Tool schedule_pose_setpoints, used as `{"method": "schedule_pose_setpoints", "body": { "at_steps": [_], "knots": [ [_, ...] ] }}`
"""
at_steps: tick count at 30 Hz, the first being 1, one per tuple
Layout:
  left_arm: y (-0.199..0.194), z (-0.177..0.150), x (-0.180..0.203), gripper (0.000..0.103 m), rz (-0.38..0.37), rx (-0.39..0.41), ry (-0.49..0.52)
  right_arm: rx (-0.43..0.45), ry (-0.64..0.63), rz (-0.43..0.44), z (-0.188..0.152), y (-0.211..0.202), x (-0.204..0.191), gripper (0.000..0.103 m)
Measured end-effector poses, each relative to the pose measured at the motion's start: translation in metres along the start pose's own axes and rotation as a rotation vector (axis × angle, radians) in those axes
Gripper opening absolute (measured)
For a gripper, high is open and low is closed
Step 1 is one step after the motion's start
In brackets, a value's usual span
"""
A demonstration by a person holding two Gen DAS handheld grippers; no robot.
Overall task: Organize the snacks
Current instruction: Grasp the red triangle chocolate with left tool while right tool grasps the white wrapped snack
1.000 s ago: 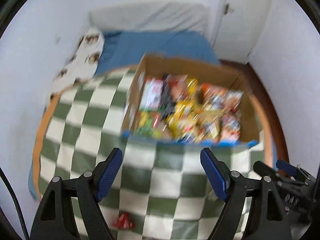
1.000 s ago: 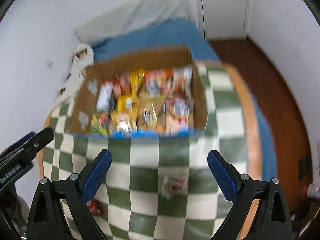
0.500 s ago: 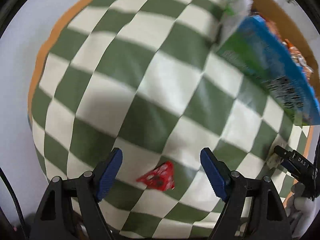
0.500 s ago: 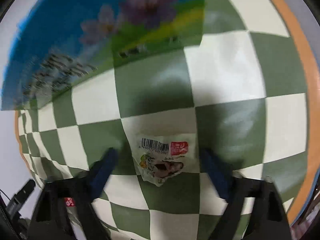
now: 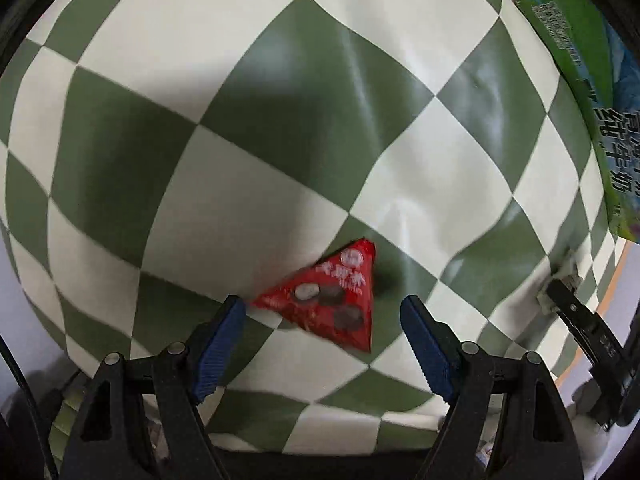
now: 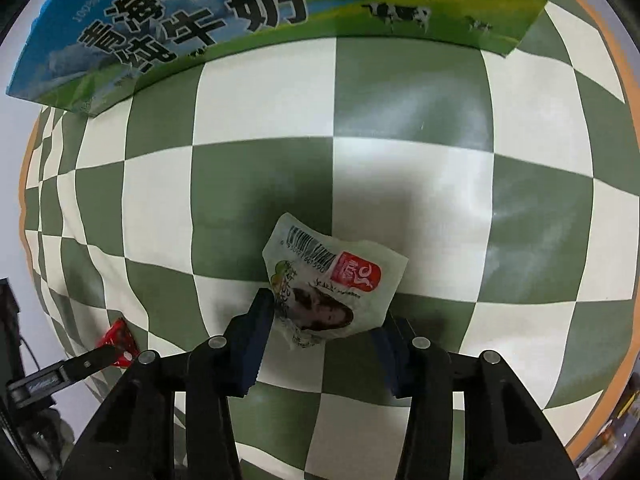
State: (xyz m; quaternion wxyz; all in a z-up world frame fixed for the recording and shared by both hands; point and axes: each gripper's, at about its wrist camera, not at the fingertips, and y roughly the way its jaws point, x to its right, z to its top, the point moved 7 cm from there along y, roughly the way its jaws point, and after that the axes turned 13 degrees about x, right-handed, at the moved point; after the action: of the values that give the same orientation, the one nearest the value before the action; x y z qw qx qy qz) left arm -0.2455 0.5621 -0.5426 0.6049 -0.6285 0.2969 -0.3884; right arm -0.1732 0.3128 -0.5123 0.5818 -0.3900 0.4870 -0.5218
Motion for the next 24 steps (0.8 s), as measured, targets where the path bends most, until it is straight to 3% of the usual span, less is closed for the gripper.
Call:
{"method": "schedule_pose_setpoints", "body": {
  "at_steps": [1,2,4,9,11,15,17,19,24],
  "knots": [
    [0.003,0.001,-0.001,0.055,0.018,0.012,0.012,-0.001,0.007,0.004,-0.002,0.0,0.001,0.05],
    [0.005,0.001,-0.001,0.054,0.021,0.016,0.019,-0.001,0.022,0.011,-0.003,0.0,0.003,0.05],
    [0.005,0.002,0.003,0.053,0.027,0.041,0.036,-0.002,0.063,0.027,-0.003,0.0,0.008,0.051],
    [-0.001,0.004,0.039,0.052,0.042,0.105,0.159,0.008,0.147,0.051,0.009,-0.003,0.019,0.072],
    [0.001,0.005,0.058,0.052,0.042,0.118,0.201,0.018,0.171,0.068,0.01,-0.003,0.024,0.076],
    [0.006,0.005,0.088,0.052,0.061,0.14,0.283,0.016,0.165,0.056,0.007,0.002,0.032,0.075],
    [0.008,0.003,0.101,0.052,0.076,0.152,0.323,0.012,0.109,0.003,0.015,0.004,0.031,0.065],
    [0.008,0.002,0.107,0.052,0.089,0.162,0.351,0.027,0.048,-0.036,0.011,0.006,0.028,0.062],
    [0.0,-0.013,0.121,0.046,0.063,0.161,0.366,0.048,-0.033,-0.053,-0.003,0.003,0.016,0.06]
  ]
}}
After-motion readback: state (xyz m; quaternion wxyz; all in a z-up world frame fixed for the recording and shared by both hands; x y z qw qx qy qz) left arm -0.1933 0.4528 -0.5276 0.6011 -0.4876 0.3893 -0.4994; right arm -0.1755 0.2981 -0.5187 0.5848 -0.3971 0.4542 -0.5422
